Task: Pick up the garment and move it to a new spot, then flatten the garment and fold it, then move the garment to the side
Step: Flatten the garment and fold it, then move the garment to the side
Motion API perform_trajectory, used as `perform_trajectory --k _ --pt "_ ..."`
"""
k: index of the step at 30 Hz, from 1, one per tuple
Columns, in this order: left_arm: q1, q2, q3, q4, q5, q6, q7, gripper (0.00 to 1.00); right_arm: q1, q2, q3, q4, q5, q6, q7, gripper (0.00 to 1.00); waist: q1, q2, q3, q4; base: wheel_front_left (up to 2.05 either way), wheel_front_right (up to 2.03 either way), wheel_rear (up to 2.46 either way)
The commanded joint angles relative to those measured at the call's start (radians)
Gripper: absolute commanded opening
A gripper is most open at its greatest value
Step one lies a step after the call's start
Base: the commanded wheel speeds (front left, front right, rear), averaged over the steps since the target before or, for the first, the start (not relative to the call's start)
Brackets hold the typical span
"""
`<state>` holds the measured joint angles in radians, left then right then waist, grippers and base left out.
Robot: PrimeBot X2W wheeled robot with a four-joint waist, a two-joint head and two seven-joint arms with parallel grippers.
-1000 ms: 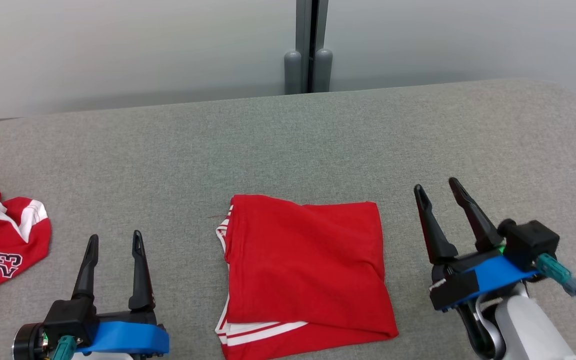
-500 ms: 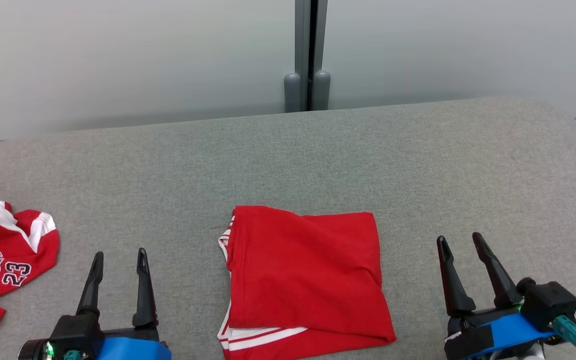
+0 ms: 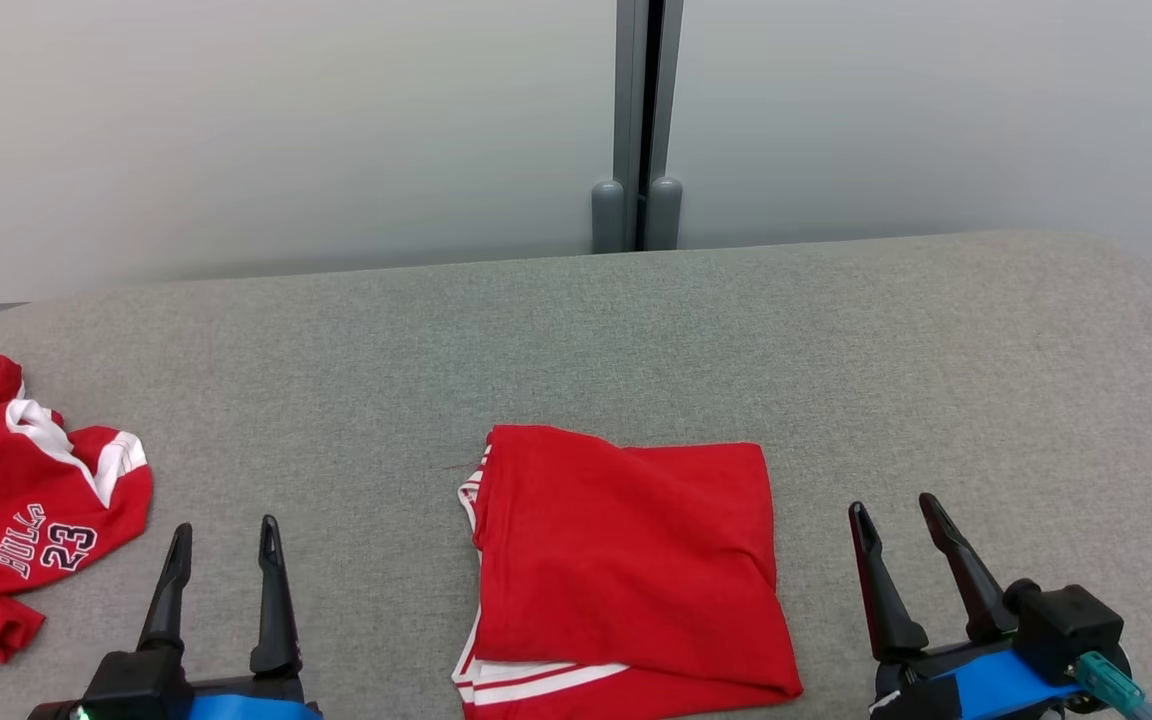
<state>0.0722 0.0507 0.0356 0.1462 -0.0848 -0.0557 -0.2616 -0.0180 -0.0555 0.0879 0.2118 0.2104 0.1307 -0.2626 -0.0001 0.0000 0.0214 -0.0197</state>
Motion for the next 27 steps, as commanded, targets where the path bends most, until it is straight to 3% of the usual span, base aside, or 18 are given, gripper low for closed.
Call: perform_trajectory --k 1,27 --pt "0.009 0.000 0.008 -0.008 0.007 -0.006 -0.005 1.00 0.010 0.002 0.000 0.004 -0.007 0.000 -0.003 1.00 0.0001 0.0000 -0.003 0.001 0.00 0.00 0.00" --pt "0.022 -0.001 0.035 -0.009 0.006 -0.014 -0.005 1.00 0.001 0.005 0.001 0.044 -0.008 0.000 -0.003 1.00 0.0001 0.0000 -0.011 0.000 0.00 0.00 0.00"
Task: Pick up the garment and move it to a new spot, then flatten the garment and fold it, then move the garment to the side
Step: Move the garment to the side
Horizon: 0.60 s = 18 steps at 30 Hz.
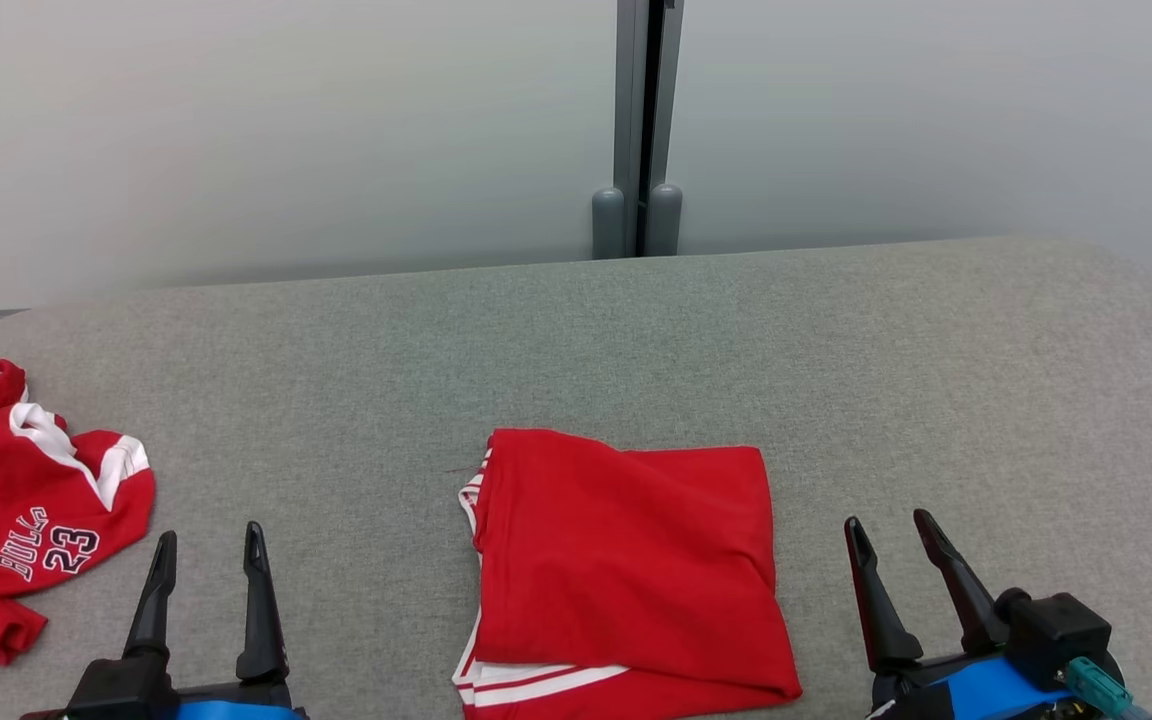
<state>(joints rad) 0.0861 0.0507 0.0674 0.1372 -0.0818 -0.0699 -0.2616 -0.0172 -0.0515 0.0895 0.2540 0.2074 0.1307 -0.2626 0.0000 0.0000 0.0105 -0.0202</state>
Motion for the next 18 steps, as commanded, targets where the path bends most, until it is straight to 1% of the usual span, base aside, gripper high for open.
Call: perform_trajectory --k 1,10,18 --pt "0.007 -0.001 0.003 0.001 0.003 0.001 -0.005 1.00 0.000 0.001 -0.002 0.003 -0.005 0.000 -0.003 1.00 0.0000 0.0000 -0.001 0.001 0.00 0.00 0.00" --pt "0.005 -0.001 0.006 0.004 0.004 0.006 -0.005 1.00 -0.028 0.001 0.006 0.038 -0.009 0.000 -0.003 1.00 0.0000 0.0000 -0.005 0.001 0.00 0.00 0.00" --pt "-0.002 -0.001 0.000 0.003 -0.001 0.007 -0.005 1.00 -0.140 -0.010 0.055 0.106 -0.017 0.000 0.006 1.00 0.0000 0.0000 0.009 0.001 0.00 0.00 0.00"
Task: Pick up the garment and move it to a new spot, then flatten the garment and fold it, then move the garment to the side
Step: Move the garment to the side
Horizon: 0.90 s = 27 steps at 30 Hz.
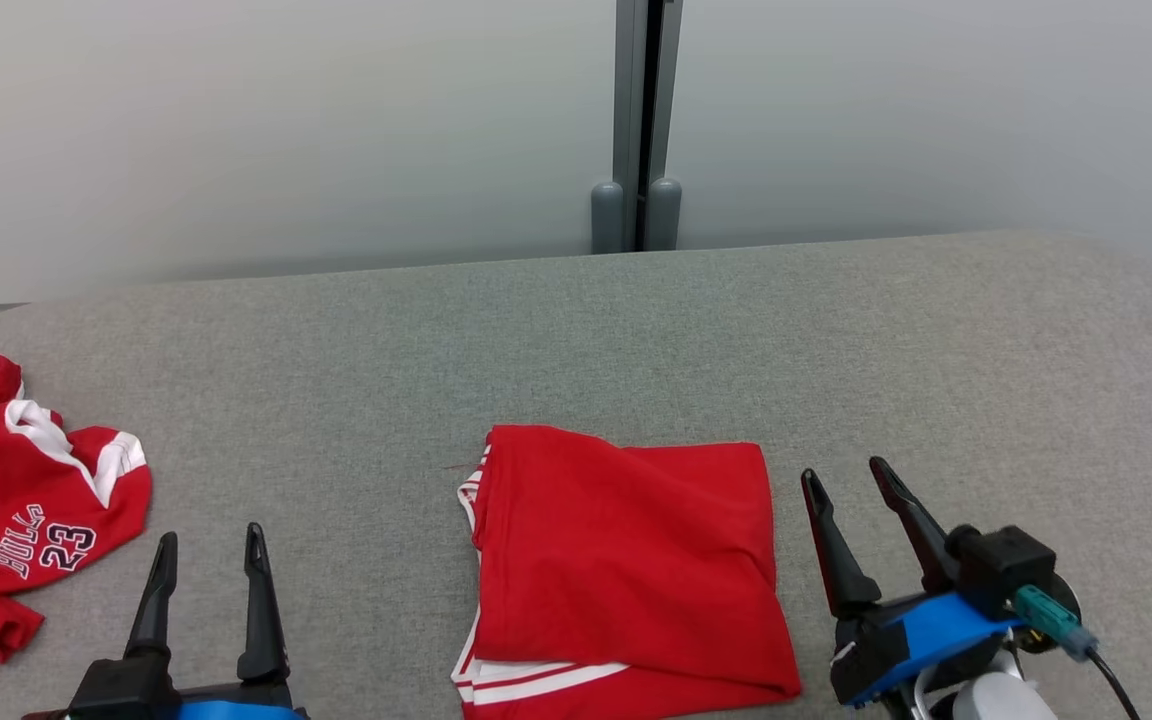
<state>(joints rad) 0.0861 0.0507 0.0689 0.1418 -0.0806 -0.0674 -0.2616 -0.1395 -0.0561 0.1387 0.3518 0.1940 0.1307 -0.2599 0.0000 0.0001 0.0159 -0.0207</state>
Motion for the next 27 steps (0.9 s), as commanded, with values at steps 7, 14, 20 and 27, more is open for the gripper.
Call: perform_trajectory --k 7,14,20,27 --pt "-0.029 0.000 -0.015 -0.001 -0.004 0.005 -0.005 1.00 -0.133 -0.002 0.043 0.119 -0.006 0.000 0.041 1.00 0.0000 -0.0001 0.035 0.020 0.00 0.00 0.00" --pt "-0.050 -0.001 -0.028 0.001 -0.009 0.014 -0.005 1.00 -0.205 -0.002 0.056 0.288 -0.001 0.000 0.046 1.00 0.0000 -0.0001 0.071 0.048 0.00 0.00 0.00" --pt "-0.059 -0.001 -0.039 0.001 -0.014 0.023 -0.005 1.00 -0.244 0.001 0.054 0.433 0.012 0.000 0.025 1.00 0.0000 -0.0001 0.096 0.064 0.00 0.00 0.00" --pt "-0.079 -0.001 -0.053 0.000 -0.020 0.030 -0.005 1.00 -0.270 0.005 0.079 0.549 0.073 0.000 0.006 1.00 0.0000 -0.0001 0.127 0.076 0.00 0.00 0.00"
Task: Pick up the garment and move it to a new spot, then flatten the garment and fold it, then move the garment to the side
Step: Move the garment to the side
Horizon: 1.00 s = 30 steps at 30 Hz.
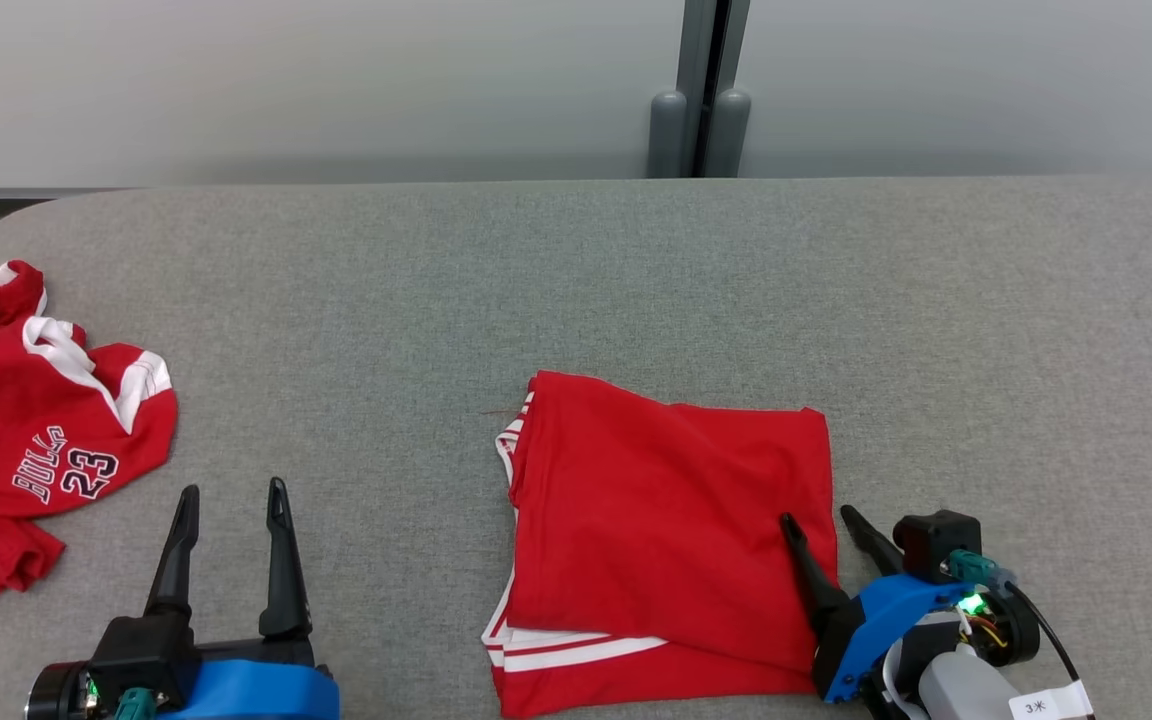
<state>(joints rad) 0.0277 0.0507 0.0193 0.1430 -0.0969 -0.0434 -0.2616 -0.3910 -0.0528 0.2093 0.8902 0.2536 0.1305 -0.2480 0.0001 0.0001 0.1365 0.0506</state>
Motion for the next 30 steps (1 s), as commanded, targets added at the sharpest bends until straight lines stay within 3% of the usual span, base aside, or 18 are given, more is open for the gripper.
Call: perform_trajectory --k 1,9,10,12,17,30 --pt "-0.021 -0.001 -0.003 -0.002 -0.003 0.006 -0.005 1.00 -0.018 0.001 0.009 0.011 0.013 0.000 -0.006 1.00 -0.0001 -0.0001 0.007 0.004 0.00 0.00 0.00" --pt "-0.037 0.000 -0.019 0.007 -0.007 0.011 -0.005 1.00 -0.008 0.005 0.131 0.044 0.140 0.001 -0.008 1.00 -0.0001 -0.0001 0.025 0.009 0.00 0.00 0.00" --pt "-0.038 -0.001 -0.020 0.007 -0.008 0.012 -0.005 1.00 -0.005 0.006 0.149 0.040 0.162 0.001 -0.009 0.93 -0.0001 -0.0001 0.026 0.010 0.00 0.00 0.00" --pt "-0.039 -0.001 -0.020 0.009 -0.009 0.012 -0.005 1.00 -0.005 0.006 0.176 0.039 0.198 0.002 -0.009 0.00 -0.0001 -0.0001 0.029 0.010 0.00 0.00 0.00" --pt "-0.043 -0.001 -0.022 0.011 -0.013 0.013 -0.005 1.00 -0.046 0.000 0.164 0.053 0.198 0.000 -0.011 0.00 -0.0001 -0.0001 0.040 0.006 0.00 0.00 0.00" --pt "-0.101 -0.001 -0.030 -0.024 0.014 -0.002 -0.005 1.00 -0.121 -0.146 0.044 -0.086 0.110 0.000 -0.016 0.00 -0.0001 -0.0001 0.133 -0.072 0.00 0.00 0.00"
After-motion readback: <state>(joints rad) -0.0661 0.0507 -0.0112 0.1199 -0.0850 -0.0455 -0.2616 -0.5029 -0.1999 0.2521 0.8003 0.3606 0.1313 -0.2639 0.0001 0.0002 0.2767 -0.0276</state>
